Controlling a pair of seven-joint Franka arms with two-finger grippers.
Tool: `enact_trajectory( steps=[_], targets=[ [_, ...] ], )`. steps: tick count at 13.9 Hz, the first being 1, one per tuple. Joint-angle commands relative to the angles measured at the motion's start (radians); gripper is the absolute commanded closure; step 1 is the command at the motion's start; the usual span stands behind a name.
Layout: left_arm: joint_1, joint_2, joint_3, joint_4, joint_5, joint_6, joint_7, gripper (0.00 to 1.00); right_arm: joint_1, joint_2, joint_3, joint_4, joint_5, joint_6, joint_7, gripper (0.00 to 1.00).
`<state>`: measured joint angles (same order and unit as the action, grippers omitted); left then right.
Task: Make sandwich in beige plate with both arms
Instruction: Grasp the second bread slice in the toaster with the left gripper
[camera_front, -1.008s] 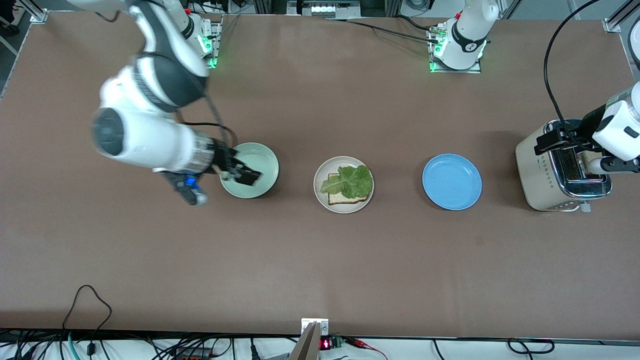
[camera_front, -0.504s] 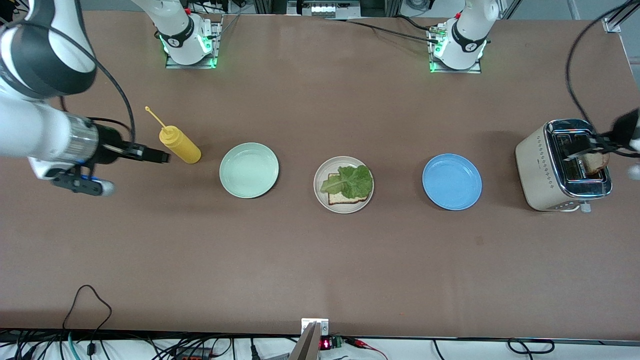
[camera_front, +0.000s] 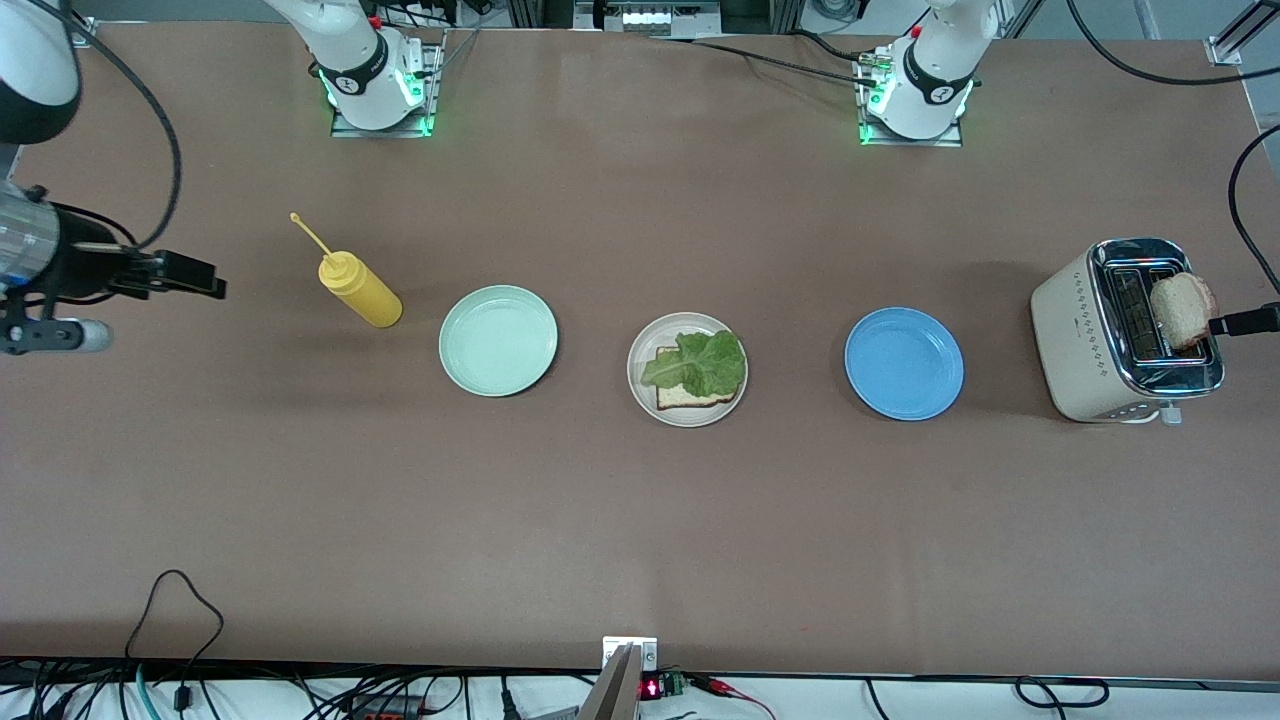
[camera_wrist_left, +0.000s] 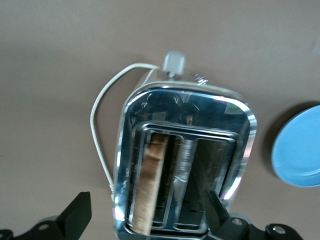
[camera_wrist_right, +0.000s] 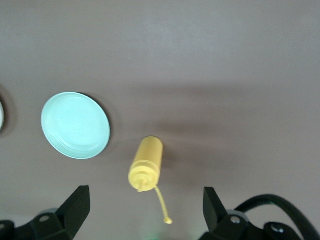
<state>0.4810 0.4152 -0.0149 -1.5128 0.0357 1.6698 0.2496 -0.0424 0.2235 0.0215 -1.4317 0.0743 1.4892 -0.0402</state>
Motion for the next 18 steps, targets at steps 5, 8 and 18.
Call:
enact_trajectory(
  steps=[5, 8, 18],
  targets=[
    [0.022, 0.039, -0.016, -0.037, 0.006, -0.057, 0.048, 0.23, 0.021, -0.059, -0.014, -0.039, -0.073, -0.029, -0.095, 0.00],
    [0.019, 0.056, -0.016, -0.035, 0.006, -0.128, 0.036, 0.64, 0.105, -0.105, -0.070, -0.085, -0.076, -0.058, -0.078, 0.00],
    [0.041, 0.021, -0.034, 0.242, 0.004, -0.465, 0.181, 0.99, 0.151, -0.095, -0.129, -0.067, -0.076, -0.020, -0.087, 0.00]
  ],
)
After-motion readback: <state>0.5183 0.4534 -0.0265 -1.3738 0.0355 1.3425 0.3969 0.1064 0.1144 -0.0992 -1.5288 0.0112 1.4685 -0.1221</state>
